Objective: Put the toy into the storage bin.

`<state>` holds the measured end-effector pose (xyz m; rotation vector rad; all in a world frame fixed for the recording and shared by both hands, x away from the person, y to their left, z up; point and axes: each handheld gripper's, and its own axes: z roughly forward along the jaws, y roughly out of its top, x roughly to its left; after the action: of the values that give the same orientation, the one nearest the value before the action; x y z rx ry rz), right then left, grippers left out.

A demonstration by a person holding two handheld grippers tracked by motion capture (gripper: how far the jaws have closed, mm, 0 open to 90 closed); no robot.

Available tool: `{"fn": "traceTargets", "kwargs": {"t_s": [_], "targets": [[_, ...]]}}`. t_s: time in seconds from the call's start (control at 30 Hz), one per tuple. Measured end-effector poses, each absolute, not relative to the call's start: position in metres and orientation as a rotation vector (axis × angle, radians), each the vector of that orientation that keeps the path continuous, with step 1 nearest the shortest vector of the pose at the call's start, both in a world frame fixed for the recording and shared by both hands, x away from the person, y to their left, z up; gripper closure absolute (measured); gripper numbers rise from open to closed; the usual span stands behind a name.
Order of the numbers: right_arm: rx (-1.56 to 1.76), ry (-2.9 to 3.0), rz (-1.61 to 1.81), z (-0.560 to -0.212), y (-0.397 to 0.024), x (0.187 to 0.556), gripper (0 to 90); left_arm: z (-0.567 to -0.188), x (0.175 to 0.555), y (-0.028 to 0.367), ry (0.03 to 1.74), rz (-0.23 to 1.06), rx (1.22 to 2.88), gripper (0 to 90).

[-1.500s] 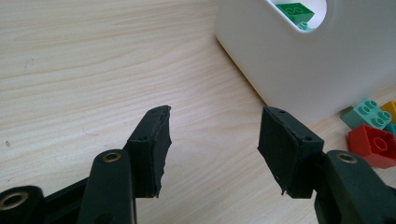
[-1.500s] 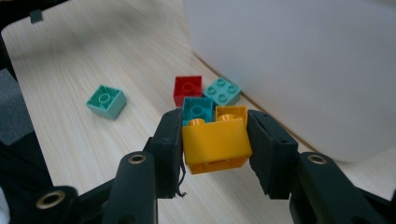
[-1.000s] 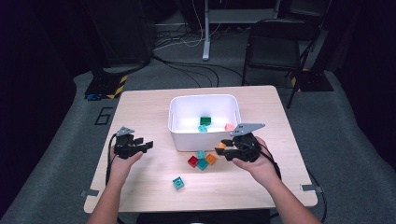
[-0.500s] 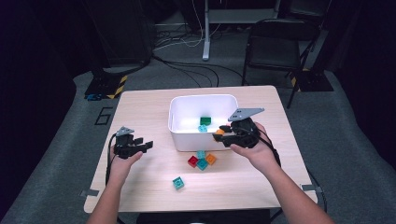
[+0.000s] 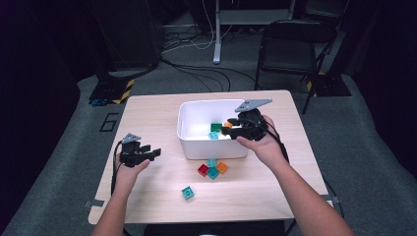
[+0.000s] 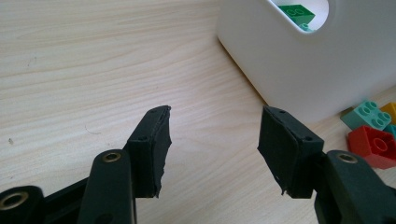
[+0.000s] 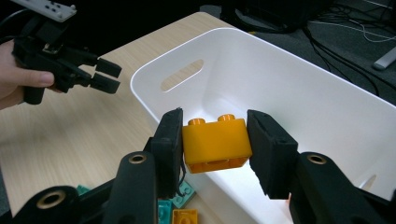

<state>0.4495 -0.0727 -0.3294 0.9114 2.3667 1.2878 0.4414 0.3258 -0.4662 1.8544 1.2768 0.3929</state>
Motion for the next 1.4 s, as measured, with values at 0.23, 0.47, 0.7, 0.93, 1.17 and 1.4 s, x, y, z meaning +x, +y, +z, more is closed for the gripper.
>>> {"fn": "traceTargets", "kwargs": {"t_s": [0.23,0.47,0.7,0.93,1.17,1.4], "targets": [[0.949,2.351,1.27,-0.333,-0.069,0.469,56.9,-0.467,0.442,0.326,1.279,0.39,1.852,42.9],[0.989,2.358,1.227,-0.338,-0.063,0.492,57.0,-0.467,0.442,0.326,1.28,0.39,1.855,42.9],[1.008,2.368,1.165,-0.341,-0.052,0.514,56.9,-0.467,0.442,0.326,1.273,0.391,1.851,42.9],[0.992,2.385,1.136,-0.35,-0.04,0.535,56.9,-0.466,0.442,0.327,1.273,0.389,1.847,42.9],[0.993,2.389,1.1,-0.359,-0.03,0.549,56.8,-0.466,0.442,0.326,1.273,0.388,1.85,42.9],[1.001,2.411,1.056,-0.368,-0.023,0.559,56.8,-0.466,0.442,0.326,1.269,0.383,1.85,42.9]]}}
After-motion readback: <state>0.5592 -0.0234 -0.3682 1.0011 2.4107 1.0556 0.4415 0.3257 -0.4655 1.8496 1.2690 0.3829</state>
